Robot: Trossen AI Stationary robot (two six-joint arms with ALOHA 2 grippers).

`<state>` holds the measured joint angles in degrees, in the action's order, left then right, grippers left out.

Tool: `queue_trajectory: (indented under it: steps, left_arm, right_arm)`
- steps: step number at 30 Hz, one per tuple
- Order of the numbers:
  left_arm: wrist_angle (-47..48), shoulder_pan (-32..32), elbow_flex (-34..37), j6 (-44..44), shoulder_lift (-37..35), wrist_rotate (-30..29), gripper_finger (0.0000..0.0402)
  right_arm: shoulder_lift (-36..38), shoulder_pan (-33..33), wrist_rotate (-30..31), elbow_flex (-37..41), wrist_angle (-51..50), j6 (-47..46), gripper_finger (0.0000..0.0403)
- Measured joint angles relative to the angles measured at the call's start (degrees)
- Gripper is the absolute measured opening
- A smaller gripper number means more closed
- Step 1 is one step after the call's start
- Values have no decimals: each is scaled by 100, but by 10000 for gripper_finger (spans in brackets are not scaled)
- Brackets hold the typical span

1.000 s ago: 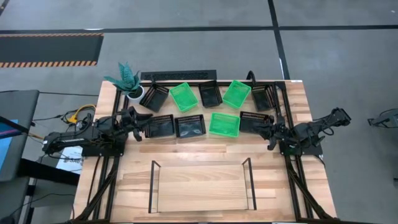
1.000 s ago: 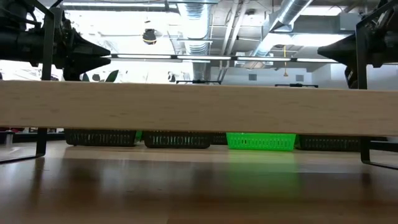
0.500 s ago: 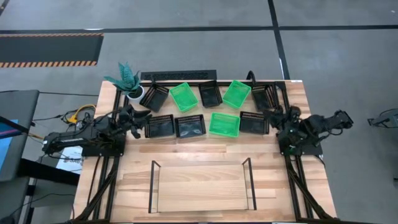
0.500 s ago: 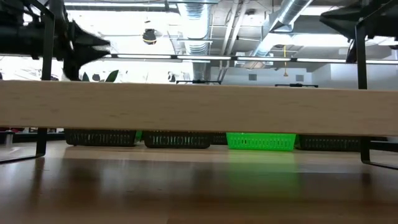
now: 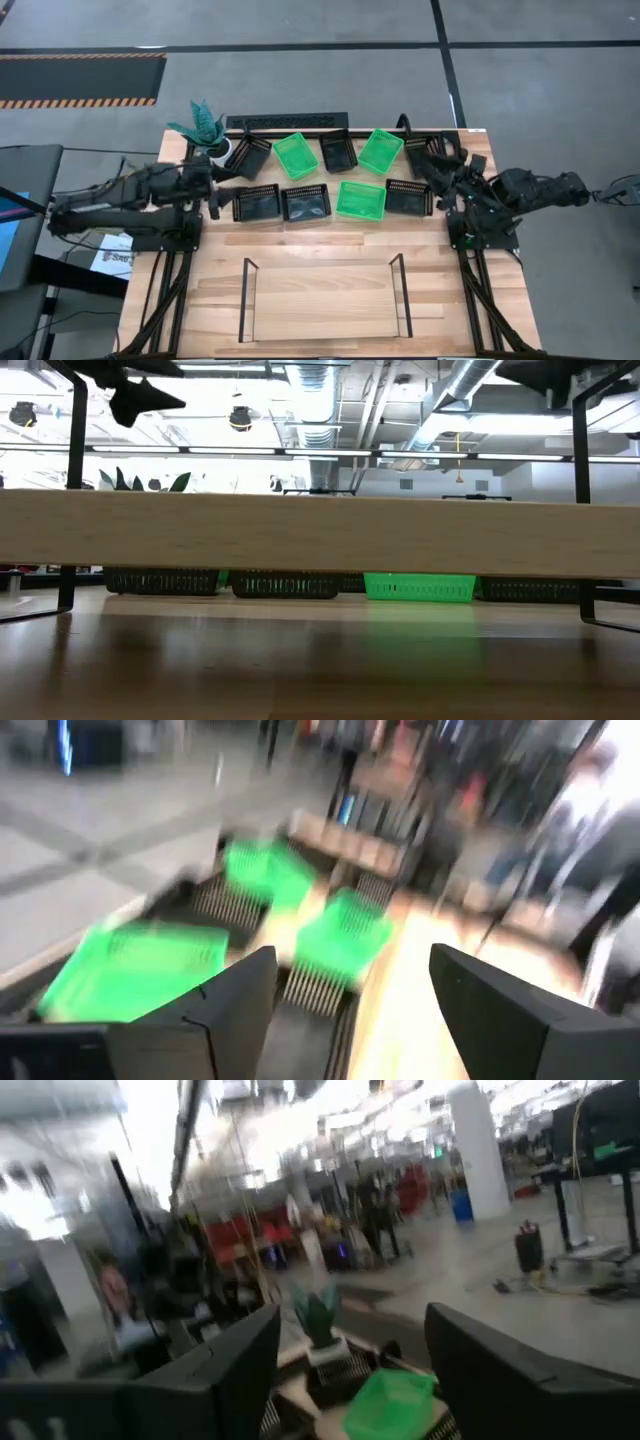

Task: Stack baskets on shelf by color
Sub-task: Put the black bin on the shelf

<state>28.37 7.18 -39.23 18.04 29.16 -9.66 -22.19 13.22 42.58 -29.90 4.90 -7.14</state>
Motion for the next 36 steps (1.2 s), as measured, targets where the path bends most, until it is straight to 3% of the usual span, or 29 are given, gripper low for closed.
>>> queue_trajectory:
  steps: [3,7,12,17,21,29,36]
  left_arm:
    - [985,0,-834,-104,810,-130,259]
    - [1509,5,-1412,-28,1549,-559,259]
    - [1415,4,-1483,413,2031,-449,259]
    - [1489,0,-1483,652,2379,-226,259]
    - [1621,0,-1483,843,2579,-194,259]
    - [1773,259,-1483,743,2796,21,259]
    - [1757,1580,-1483,-184,3354,1344,259]
  right_arm:
    - [-815,-30,172,-928,-1160,-151,281]
    - [-1681,-147,285,-2148,-3189,-596,282]
    - [-2490,-547,279,-3193,-5144,-1584,282]
    - [-2929,-998,-105,-3678,-6562,-2671,282]
    - [-3074,-1309,-481,-3708,-7373,-3384,282]
    - [-3145,-1445,-531,-3708,-8449,-4240,282]
    - [-3143,-1446,-543,-3708,-8440,-4208,282]
